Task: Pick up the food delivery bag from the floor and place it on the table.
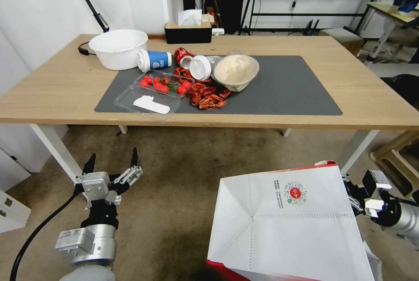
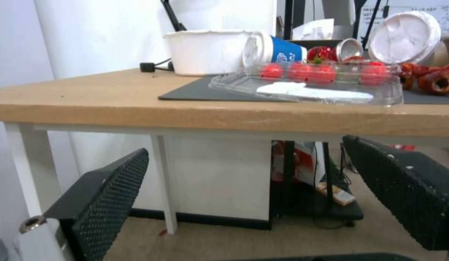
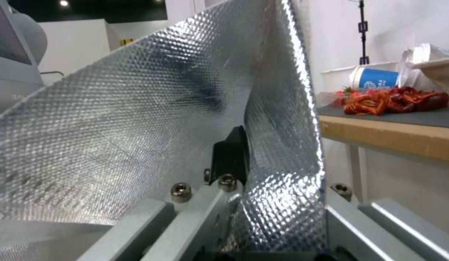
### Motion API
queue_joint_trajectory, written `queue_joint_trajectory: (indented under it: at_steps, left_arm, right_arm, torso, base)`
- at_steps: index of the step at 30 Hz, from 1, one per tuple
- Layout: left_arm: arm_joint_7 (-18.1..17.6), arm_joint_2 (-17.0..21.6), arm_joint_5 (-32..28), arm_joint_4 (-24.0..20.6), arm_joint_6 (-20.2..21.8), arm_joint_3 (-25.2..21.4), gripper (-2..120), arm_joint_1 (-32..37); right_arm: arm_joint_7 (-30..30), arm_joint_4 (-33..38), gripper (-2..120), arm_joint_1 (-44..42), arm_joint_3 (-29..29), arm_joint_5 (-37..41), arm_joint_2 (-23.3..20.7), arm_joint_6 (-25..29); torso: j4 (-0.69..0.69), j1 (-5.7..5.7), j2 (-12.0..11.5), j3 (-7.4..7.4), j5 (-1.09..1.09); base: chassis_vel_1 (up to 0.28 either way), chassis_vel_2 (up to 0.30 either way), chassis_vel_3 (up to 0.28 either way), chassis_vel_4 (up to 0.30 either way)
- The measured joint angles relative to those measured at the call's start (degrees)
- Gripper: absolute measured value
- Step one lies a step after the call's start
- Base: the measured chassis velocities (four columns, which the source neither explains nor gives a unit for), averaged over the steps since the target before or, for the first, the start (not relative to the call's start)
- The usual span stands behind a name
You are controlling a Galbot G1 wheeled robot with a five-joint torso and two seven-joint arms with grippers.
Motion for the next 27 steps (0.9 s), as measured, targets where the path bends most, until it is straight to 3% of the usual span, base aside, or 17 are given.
queue_joint_trajectory:
  at_steps: [27]
  left_arm:
    - [0.1, -0.2, 0.6, -0.2, -0.2, -0.2, 100, 0.2]
  right_arm:
    - [0.0, 0.3, 0, 0.3, -0.6, -0.1, 0.2, -0.2]
  torso:
    - [0.01, 2.65, 6.5, 3.85, 0.00]
  base:
    - [0.000, 0.000, 0.000, 0.000]
